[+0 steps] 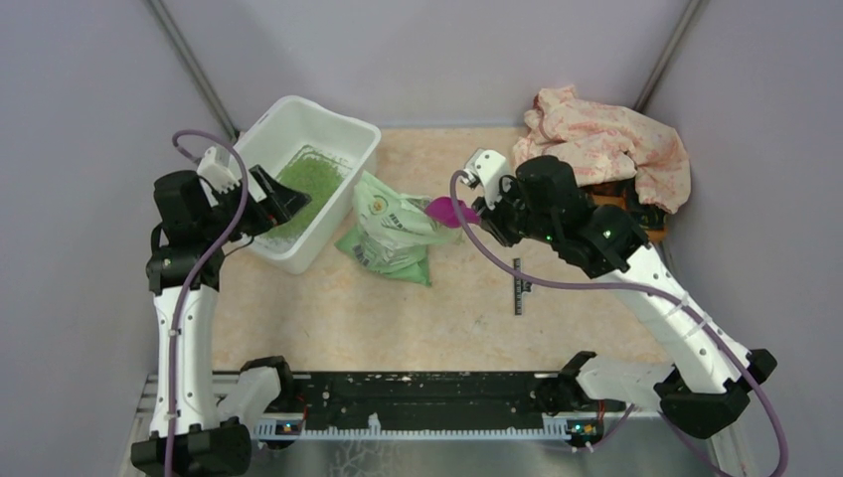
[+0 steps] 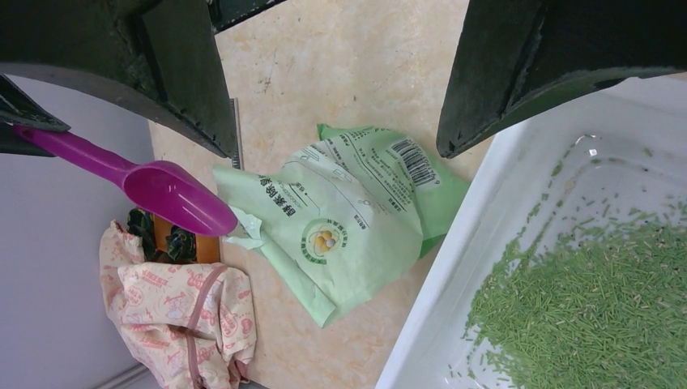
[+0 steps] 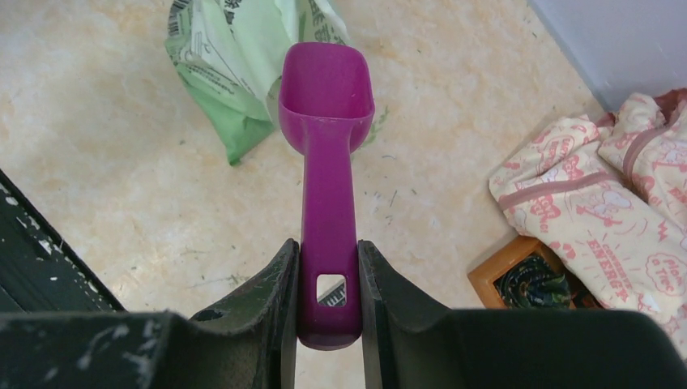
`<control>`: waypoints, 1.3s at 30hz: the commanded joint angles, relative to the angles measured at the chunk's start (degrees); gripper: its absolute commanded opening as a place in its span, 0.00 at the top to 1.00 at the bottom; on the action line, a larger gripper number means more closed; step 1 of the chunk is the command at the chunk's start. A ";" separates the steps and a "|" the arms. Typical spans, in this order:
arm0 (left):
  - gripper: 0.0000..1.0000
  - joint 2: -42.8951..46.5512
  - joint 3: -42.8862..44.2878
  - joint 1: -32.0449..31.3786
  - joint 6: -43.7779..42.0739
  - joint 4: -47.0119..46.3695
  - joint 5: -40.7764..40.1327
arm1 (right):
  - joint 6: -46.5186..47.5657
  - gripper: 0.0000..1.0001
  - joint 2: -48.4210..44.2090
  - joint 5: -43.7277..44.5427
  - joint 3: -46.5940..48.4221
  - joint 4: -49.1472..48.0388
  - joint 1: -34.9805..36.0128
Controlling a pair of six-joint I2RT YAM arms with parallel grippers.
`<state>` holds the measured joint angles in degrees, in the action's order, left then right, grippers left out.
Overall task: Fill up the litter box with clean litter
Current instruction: 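Scoop the cat litter from the cat litter bag.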
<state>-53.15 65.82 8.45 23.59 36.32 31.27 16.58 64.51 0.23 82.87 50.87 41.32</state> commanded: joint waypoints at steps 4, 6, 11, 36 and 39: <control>0.01 0.34 -1.69 -0.11 0.40 -3.65 2.04 | -2.13 1.00 -3.20 4.45 -0.41 2.83 -0.54; 0.01 0.26 -1.96 -0.10 0.45 -4.04 2.23 | -2.33 1.00 -3.80 3.93 -0.99 3.07 -0.54; 0.01 0.36 -3.27 -0.11 0.66 -4.87 2.33 | -1.53 1.00 -2.49 2.56 -1.82 2.84 -0.54; 0.01 2.80 -4.91 -0.14 1.19 -3.24 1.85 | 10.84 1.00 34.75 -10.17 24.37 11.65 -1.59; 0.01 3.15 -4.87 -0.11 1.32 -2.97 1.34 | 12.22 1.00 36.84 -10.25 26.33 12.81 -1.59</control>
<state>-51.16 61.10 8.40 24.64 32.99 32.93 25.89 99.63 -8.01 104.75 60.53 40.10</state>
